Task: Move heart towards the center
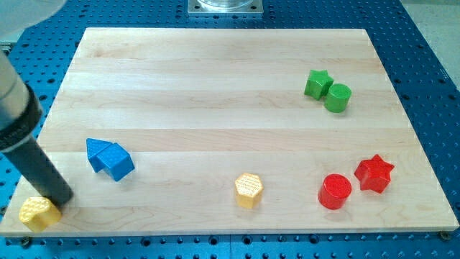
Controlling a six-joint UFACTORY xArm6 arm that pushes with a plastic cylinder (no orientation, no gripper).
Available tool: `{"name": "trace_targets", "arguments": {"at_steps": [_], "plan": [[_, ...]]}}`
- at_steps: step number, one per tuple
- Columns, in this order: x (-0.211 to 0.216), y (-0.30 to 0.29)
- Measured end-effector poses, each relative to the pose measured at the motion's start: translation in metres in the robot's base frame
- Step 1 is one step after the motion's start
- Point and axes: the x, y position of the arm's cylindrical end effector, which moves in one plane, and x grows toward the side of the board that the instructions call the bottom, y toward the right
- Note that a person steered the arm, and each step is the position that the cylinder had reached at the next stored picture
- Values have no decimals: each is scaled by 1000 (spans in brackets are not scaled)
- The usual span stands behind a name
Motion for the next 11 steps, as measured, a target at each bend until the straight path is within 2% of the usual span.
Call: {"name": "trace_targets", "arguments": {"at_steps": [1,2,3,4,5,6,7,8,9,10,11], "plan": [[-18,-18],[-4,-64],[39,-62],[42,-60],[44,-47],[44,14],[43,114],[8,147],[7,147],[42,142],[42,98]]}}
